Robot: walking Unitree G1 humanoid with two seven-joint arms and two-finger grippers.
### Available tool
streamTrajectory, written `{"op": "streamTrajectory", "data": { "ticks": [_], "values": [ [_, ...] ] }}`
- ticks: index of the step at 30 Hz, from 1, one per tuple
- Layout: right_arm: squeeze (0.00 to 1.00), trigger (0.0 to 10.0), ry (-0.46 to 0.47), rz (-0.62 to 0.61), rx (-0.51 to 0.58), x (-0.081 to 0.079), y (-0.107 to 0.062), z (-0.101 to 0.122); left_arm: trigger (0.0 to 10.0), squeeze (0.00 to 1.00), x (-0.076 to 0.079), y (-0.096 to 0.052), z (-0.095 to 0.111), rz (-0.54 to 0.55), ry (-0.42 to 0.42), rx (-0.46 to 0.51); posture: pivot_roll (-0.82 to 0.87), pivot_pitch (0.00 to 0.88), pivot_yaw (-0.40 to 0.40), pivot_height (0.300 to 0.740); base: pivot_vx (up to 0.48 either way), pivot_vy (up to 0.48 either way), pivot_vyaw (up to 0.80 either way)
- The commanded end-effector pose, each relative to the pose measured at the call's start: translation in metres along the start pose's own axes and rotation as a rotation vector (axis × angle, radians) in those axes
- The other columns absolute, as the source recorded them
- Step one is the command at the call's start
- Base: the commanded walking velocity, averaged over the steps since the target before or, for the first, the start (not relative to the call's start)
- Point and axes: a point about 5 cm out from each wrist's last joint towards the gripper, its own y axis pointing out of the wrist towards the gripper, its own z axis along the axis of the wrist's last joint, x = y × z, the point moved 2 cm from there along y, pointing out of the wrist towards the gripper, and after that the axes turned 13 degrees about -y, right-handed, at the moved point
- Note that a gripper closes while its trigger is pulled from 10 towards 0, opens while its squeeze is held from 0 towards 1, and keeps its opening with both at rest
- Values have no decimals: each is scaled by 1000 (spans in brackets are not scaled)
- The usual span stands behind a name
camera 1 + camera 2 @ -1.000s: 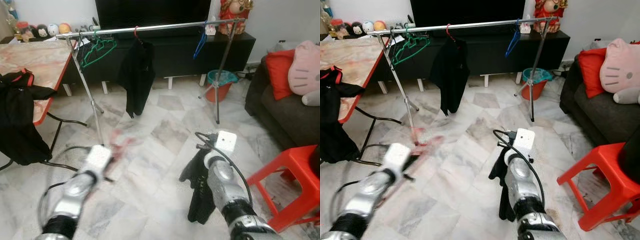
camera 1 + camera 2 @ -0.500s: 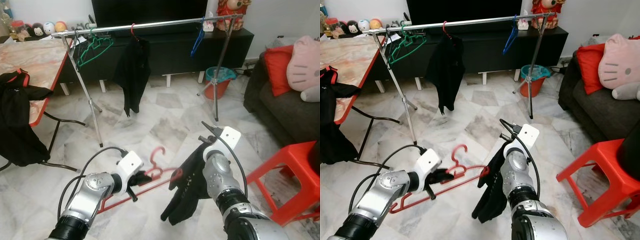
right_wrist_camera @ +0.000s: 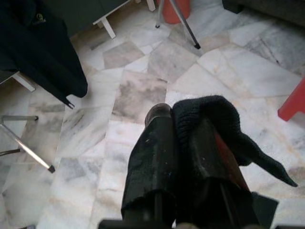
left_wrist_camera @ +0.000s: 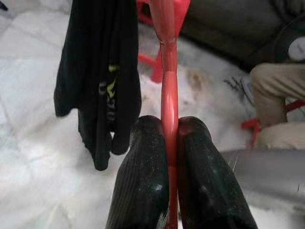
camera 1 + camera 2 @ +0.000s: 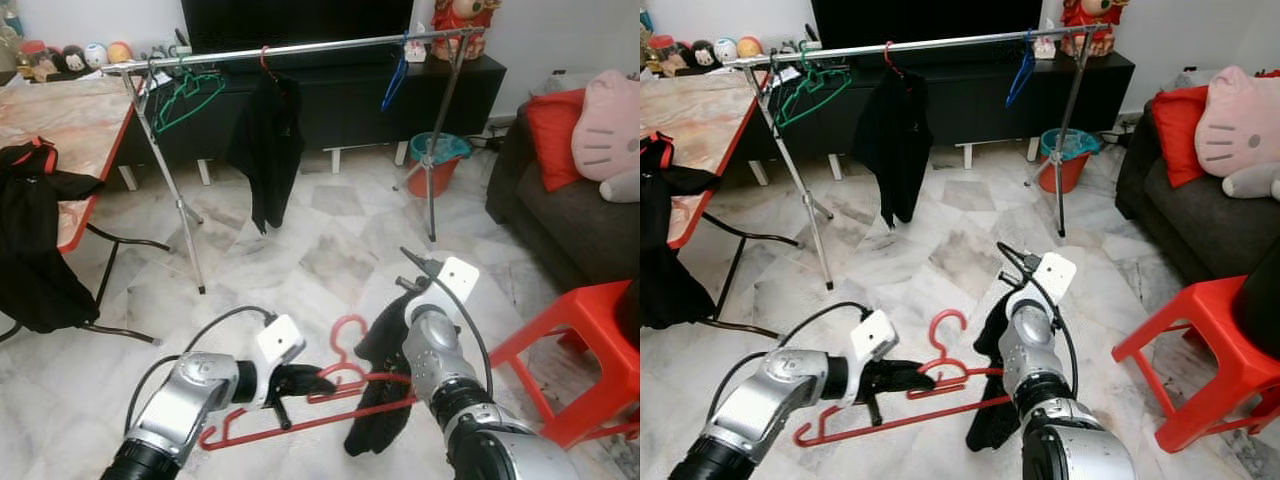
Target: Hang hanger
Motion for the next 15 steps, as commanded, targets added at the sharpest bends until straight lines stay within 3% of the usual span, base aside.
{"op": "streamTrajectory", "data": {
  "ticks": [1,3,8,15],
  "values": [
    [0,10000,4,20,42,-10,1,13,10000,0,2,3,8,0,-7,41,-50,0,-13,732,0,0,0],
    [0,10000,10,22,36,-11,0,11,10000,0,8,11,15,-11,-22,84,-53,0,-11,732,0,0,0],
    [0,10000,14,19,33,-11,0,11,10000,0,6,19,17,38,-15,99,-51,0,-12,732,0,0,0],
    [0,10000,35,8,24,-8,1,10,10000,0,-10,31,23,234,-62,152,-54,0,-11,732,0,0,0]
  ]
}}
